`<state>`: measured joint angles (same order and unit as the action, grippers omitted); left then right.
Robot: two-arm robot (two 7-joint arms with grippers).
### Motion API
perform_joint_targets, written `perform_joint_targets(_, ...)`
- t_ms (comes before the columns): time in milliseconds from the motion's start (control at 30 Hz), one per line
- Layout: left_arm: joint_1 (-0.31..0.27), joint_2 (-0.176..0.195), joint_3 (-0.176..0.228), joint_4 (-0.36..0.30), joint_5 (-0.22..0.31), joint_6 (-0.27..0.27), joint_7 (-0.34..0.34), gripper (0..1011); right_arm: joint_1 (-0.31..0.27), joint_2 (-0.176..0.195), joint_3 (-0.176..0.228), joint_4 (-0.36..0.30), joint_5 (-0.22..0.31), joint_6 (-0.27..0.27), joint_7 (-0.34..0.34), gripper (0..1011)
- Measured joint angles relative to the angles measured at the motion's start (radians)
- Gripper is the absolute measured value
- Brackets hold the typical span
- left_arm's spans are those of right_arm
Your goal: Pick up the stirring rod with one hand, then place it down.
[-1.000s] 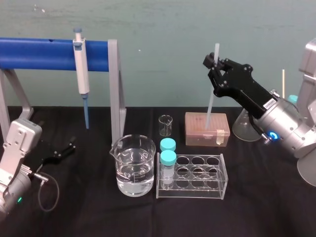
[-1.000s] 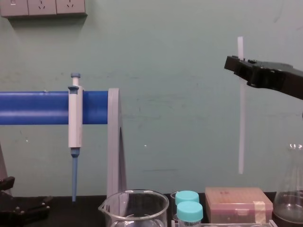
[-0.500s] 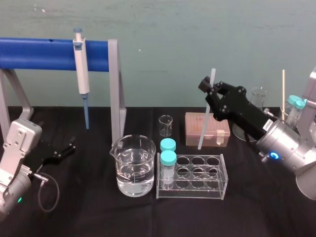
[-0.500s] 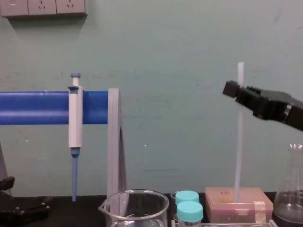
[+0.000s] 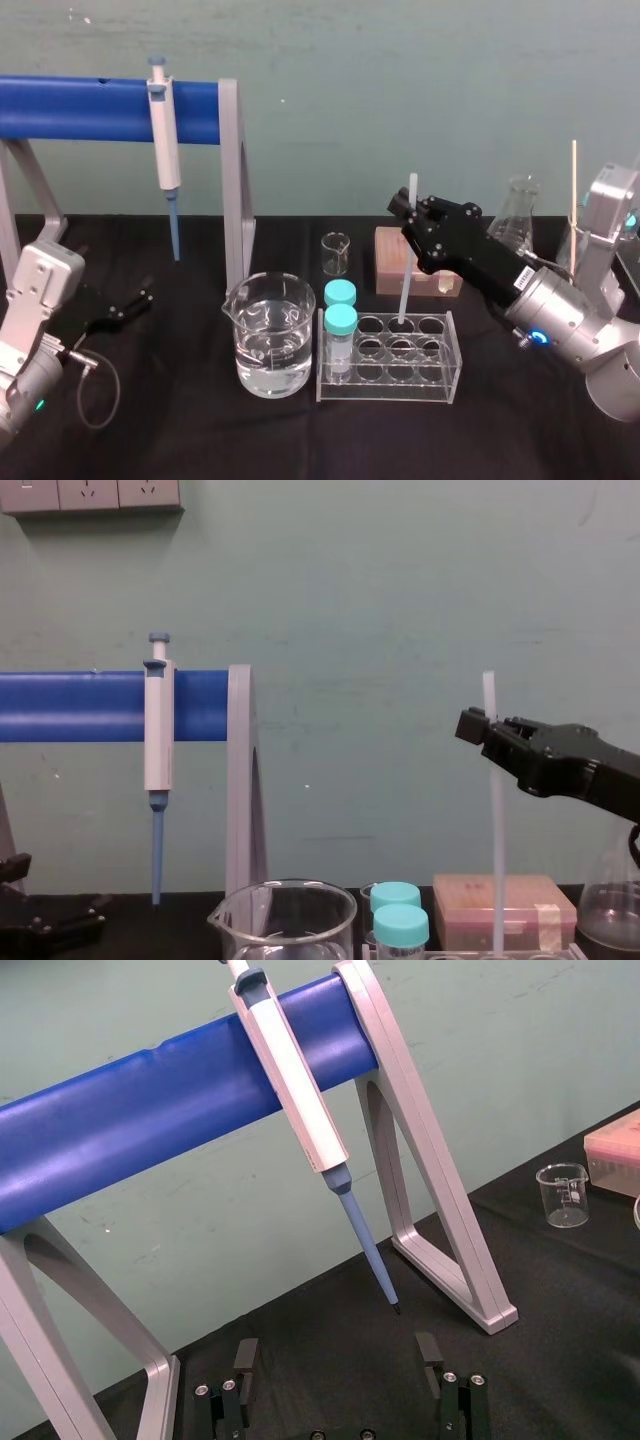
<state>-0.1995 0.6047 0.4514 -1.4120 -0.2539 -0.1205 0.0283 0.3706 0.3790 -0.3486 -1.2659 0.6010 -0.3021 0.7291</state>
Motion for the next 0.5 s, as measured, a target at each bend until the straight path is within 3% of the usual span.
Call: perform_joint_targets(500, 0.0, 0.0, 0.0, 0.0, 0.0, 0.0, 0.0, 1000, -0.014, -0.017, -0.013, 0.039, -0.015, 0.0, -0.037, 70)
